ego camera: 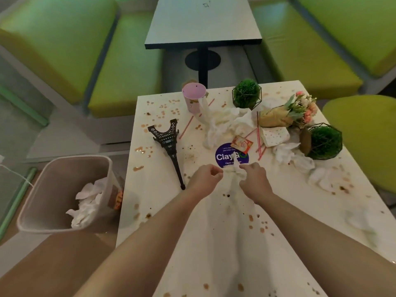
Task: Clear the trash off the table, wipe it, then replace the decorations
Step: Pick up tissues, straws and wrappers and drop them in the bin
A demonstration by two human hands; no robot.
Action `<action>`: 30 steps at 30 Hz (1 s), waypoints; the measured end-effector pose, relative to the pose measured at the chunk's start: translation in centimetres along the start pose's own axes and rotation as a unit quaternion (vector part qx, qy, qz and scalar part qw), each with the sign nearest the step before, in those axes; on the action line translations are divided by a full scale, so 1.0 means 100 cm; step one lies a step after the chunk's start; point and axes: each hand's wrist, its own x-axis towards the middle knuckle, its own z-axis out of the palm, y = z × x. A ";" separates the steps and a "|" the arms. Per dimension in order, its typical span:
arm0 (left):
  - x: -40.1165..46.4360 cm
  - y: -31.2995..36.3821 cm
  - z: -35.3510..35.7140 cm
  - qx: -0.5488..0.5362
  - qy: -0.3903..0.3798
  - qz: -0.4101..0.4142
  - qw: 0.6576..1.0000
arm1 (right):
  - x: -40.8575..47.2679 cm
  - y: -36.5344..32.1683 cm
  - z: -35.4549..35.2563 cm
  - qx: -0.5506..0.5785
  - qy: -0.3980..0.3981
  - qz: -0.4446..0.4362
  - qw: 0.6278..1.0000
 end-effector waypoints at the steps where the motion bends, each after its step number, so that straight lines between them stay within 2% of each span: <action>1: 0.005 0.003 0.008 -0.007 -0.001 -0.001 1.000 | 0.006 0.007 0.000 -0.028 -0.014 -0.009 0.999; 6: 0.020 0.008 0.030 -0.040 -0.004 -0.009 0.999 | 0.019 0.024 0.006 -0.050 -0.034 -0.045 0.997; 11: 0.035 0.016 0.049 -0.063 0.002 -0.027 0.998 | 0.028 0.036 0.010 0.013 -0.013 -0.045 0.999; 14: 0.039 0.027 0.058 -0.108 -0.002 -0.034 0.994 | 0.033 0.033 0.003 0.122 -0.039 -0.035 0.991; 17: 0.044 0.041 0.067 -0.162 -0.001 -0.059 0.985 | 0.038 0.024 -0.011 0.243 -0.076 -0.022 0.967; 19: 0.049 0.047 0.071 -0.175 0.004 -0.074 0.982 | 0.043 0.018 -0.020 0.301 -0.073 -0.004 0.951; 25: 0.064 0.066 0.069 -0.239 0.032 -0.077 0.967 | 0.068 0.018 -0.033 0.252 -0.020 -0.018 0.967; 30: 0.070 0.067 0.065 -0.270 0.024 -0.069 0.960 | 0.088 0.016 -0.035 0.283 -0.063 -0.025 0.957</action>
